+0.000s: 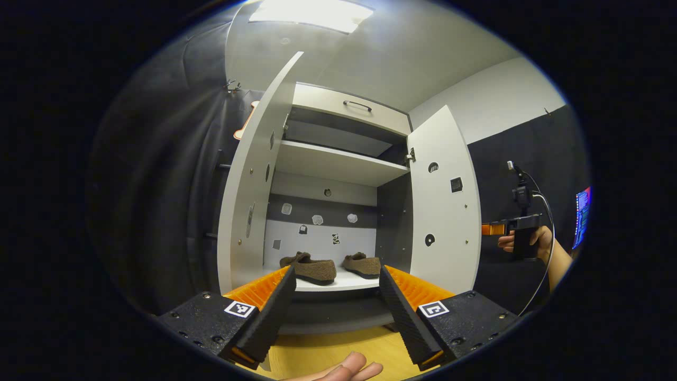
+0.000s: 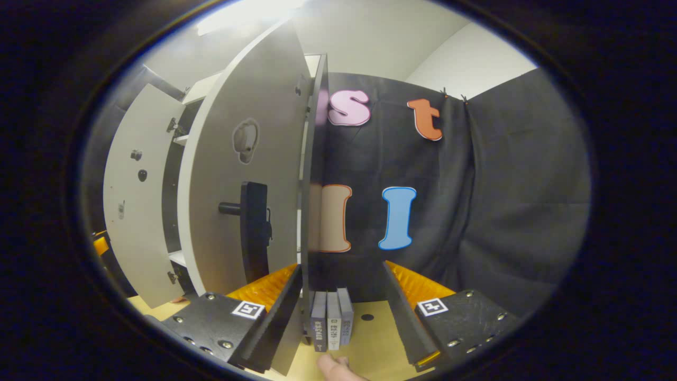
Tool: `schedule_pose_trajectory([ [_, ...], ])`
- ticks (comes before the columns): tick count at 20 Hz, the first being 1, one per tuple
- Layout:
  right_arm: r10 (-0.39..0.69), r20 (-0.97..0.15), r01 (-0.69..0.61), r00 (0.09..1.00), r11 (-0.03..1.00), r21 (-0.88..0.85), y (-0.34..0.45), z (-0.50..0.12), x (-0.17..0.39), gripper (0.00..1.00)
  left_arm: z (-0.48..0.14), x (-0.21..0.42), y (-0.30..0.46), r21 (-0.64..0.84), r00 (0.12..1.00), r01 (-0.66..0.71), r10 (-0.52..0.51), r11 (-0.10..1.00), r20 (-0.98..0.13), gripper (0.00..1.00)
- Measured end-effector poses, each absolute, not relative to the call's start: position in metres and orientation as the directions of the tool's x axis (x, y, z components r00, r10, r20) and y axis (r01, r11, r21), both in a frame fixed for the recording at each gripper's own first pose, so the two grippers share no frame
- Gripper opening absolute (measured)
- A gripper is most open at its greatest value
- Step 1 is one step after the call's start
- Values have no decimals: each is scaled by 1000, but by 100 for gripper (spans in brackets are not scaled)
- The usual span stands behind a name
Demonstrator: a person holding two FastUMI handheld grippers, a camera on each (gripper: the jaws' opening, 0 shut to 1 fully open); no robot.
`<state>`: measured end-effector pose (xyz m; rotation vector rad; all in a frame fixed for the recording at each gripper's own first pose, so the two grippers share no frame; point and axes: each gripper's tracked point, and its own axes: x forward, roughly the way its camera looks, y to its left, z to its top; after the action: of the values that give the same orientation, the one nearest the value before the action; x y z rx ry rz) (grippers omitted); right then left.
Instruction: Grab one shoe with the right hand and put it into the shoe cabinet, grab the other shoe with the left hand and put it into the shoe cabinet; then close the right door with the right hand and the left door with the left hand.
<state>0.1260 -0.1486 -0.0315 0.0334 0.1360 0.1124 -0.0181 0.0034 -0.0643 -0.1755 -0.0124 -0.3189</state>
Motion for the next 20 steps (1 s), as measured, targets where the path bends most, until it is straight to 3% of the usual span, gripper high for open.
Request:
schedule_pose_trajectory([
  [12, 141, -111, -137, 984, 990, 42, -81, -25, 120, 87, -60, -42, 35, -189, 974, 227, -220, 955, 58, 96],
  [20, 224, -132, -216, 966, 973, 77, -12, -36, 119, 90, -86, -62, 84, -151, 997, 57, -65, 987, -47, 94],
])
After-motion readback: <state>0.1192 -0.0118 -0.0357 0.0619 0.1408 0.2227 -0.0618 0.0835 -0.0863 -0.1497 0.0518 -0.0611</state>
